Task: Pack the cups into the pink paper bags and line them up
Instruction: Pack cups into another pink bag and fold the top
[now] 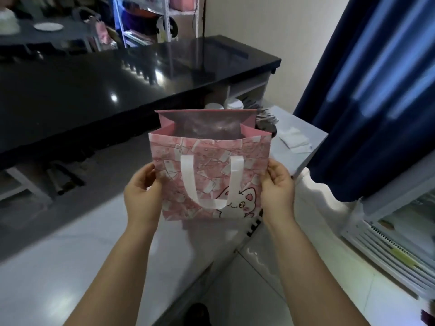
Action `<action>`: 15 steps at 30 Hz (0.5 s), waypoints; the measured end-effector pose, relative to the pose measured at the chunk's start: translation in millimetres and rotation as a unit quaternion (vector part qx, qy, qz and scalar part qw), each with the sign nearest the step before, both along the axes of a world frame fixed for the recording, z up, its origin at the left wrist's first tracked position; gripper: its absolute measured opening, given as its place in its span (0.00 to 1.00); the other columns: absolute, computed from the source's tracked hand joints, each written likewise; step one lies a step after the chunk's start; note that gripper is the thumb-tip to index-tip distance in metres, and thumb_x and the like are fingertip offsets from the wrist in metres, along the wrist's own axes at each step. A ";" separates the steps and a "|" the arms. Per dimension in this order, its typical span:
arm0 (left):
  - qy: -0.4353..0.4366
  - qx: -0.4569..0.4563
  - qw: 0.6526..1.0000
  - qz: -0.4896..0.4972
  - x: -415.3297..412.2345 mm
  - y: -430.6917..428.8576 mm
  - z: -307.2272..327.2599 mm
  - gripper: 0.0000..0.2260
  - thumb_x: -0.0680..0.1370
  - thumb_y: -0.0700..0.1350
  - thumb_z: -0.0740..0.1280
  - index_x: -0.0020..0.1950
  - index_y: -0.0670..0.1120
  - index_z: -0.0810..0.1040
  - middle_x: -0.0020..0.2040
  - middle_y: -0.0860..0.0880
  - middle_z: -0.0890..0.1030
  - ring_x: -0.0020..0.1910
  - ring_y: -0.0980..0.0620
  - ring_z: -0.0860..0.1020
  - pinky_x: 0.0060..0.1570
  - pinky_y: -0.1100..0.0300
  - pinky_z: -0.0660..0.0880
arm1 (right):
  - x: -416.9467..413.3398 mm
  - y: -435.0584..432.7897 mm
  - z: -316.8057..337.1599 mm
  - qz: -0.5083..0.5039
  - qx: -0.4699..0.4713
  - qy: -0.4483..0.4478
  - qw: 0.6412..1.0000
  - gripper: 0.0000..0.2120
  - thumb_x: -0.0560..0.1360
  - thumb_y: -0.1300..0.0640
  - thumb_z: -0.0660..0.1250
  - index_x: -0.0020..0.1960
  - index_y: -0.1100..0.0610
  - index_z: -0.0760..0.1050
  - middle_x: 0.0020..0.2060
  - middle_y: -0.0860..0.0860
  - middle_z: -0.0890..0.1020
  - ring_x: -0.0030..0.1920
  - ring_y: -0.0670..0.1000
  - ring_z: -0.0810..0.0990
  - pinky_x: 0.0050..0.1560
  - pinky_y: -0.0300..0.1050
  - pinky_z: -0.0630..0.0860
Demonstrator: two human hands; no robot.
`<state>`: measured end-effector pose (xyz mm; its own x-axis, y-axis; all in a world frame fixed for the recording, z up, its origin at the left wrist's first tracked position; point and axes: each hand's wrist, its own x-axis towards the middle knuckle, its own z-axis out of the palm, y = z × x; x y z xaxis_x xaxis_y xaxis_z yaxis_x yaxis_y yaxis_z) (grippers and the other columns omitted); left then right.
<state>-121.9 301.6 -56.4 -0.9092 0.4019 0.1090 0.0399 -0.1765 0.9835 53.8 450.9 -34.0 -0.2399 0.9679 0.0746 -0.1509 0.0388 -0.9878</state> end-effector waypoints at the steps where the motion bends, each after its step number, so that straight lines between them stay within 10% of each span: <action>1: 0.009 -0.004 1.000 0.006 -14.7 5.0 1.8 0.14 0.78 0.39 0.68 0.50 0.61 0.81 0.47 0.60 0.84 0.48 0.60 0.82 0.43 0.67 0.80 | -16.1 10.3 4.5 0.027 0.003 -0.003 1.000 0.12 0.80 0.66 0.62 0.52 0.50 0.79 0.48 0.47 0.86 0.51 0.50 0.84 0.52 0.47 0.80; 11: 0.085 -0.060 0.990 0.094 -69.6 14.7 -24.4 0.17 0.77 0.37 0.69 0.51 0.62 0.79 0.48 0.54 0.83 0.48 0.55 0.81 0.45 0.65 0.79 | -105.9 99.4 -29.6 0.247 -0.043 -0.009 0.968 0.19 0.77 0.72 0.59 0.51 0.52 0.82 0.48 0.52 0.85 0.49 0.52 0.83 0.47 0.43 0.80; 15: 0.114 -0.068 0.982 0.131 -55.5 22.3 -26.3 0.06 0.78 0.52 0.63 0.48 0.61 0.79 0.44 0.58 0.82 0.44 0.60 0.79 0.42 0.70 0.75 | -124.1 124.2 -48.2 0.308 -0.060 -0.044 0.949 0.25 0.71 0.72 0.55 0.45 0.48 0.83 0.41 0.49 0.85 0.44 0.49 0.81 0.42 0.42 0.78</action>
<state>-177.4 323.9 -82.7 -0.9419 0.1816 0.2827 0.2878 0.0023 0.9577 -70.3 575.2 -82.2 -0.7623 0.6430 -0.0738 -0.0250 -0.1432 -0.9894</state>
